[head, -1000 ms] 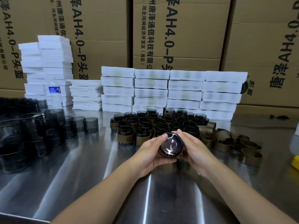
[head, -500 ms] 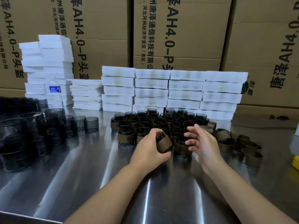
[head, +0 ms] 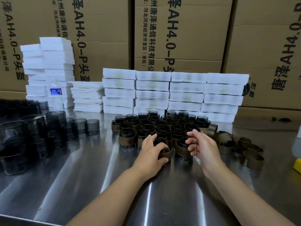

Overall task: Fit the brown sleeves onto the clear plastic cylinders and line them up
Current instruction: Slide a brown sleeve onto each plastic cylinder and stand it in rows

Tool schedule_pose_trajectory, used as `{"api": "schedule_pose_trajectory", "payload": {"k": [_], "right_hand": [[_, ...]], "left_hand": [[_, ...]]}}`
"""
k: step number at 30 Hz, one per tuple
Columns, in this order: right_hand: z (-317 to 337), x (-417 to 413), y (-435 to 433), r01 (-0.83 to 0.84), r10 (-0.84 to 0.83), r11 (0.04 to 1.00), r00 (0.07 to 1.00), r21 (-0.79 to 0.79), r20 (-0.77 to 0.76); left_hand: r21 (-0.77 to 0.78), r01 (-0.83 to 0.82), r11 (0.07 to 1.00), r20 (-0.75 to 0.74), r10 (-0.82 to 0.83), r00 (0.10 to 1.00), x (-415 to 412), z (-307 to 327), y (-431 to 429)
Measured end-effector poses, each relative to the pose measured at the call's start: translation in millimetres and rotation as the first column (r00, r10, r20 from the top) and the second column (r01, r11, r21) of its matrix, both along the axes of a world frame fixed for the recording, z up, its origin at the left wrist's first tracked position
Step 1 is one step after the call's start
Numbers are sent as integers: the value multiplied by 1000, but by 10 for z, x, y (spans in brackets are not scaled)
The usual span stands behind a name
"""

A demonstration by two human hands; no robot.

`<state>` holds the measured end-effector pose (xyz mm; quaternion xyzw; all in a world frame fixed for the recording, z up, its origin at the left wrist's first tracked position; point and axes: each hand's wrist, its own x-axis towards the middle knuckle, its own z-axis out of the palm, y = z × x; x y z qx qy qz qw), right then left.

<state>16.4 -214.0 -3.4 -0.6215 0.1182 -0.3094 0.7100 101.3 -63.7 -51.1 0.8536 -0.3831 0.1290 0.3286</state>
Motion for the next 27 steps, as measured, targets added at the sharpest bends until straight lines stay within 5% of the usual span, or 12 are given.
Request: {"api": "schedule_pose_trajectory", "payload": {"k": [3,5,9,15,21,27], "right_hand": [[0,-9,9,-6,6,1000,1000,-10,-4],[4,-21,13,-12,12,1000,1000,-3,-2],[15,-27,10,-9,9,1000,1000,11,0],[-13,-12,16,-24,23,999,999,-28,-27],[-63,18,29,-55,51,994,998,-94,-46],[-101,64,30,-76,70,988,997,-137,-43]], "left_hand": [[-69,31,997,90,-25,996,-12,49,5],[-279,26,960,157,19,987,-47,159,37],[-575,-251,779,145,398,906,94,277,244],[-286,-680,675,-49,698,714,561,126,567],[44,-701,712,262,669,696,1066,88,925],[132,-723,679,271,676,685,1460,57,1147]]}}
